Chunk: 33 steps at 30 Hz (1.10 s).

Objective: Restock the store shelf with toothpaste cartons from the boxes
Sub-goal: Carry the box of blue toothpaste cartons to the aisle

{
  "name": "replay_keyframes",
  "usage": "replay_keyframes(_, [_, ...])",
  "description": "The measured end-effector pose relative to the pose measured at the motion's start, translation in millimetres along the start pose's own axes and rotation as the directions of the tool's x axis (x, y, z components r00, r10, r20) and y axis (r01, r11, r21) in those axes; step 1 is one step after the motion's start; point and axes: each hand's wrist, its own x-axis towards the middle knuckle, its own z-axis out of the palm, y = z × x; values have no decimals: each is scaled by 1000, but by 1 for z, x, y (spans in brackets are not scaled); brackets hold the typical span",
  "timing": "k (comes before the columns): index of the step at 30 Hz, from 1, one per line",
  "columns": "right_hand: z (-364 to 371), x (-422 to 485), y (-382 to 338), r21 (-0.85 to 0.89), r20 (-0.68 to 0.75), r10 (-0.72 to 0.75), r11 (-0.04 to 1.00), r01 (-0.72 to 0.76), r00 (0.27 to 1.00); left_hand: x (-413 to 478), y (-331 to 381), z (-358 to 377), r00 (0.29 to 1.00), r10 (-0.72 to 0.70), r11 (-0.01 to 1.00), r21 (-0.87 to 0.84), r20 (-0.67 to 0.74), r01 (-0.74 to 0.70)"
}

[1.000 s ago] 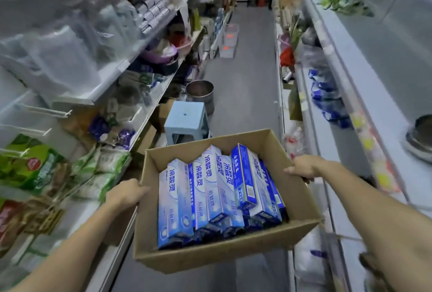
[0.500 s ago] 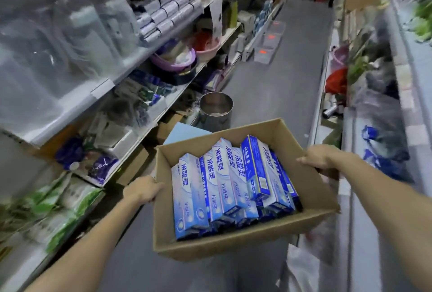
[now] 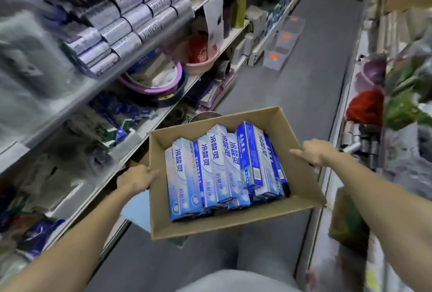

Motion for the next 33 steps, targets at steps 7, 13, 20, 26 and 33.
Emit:
replay_keyframes(7, [-103,195,19,-85,83,-96,991,103,992,111,88,-20,990,-138,987,-78,-3,138])
replay_keyframes(13, [-154,355,5,-233,142,-221,940,249,965,179,138,9,919,-389,894,-211,72,395])
replay_keyframes(20, [-181,503,-44,-351,181,-313,865,358,932,263,161,29,788,-587,761,-204,187,615])
replay_keyframes(26, [-148,603,-82,-372,195,-314,853,366,929,339,153,67,733,-652,710,-181,195,680])
replay_keyframes(33, [-111,693,-128,-443,180,-394,785,432,901,412,138,110,685,-696,651,-214,218,729])
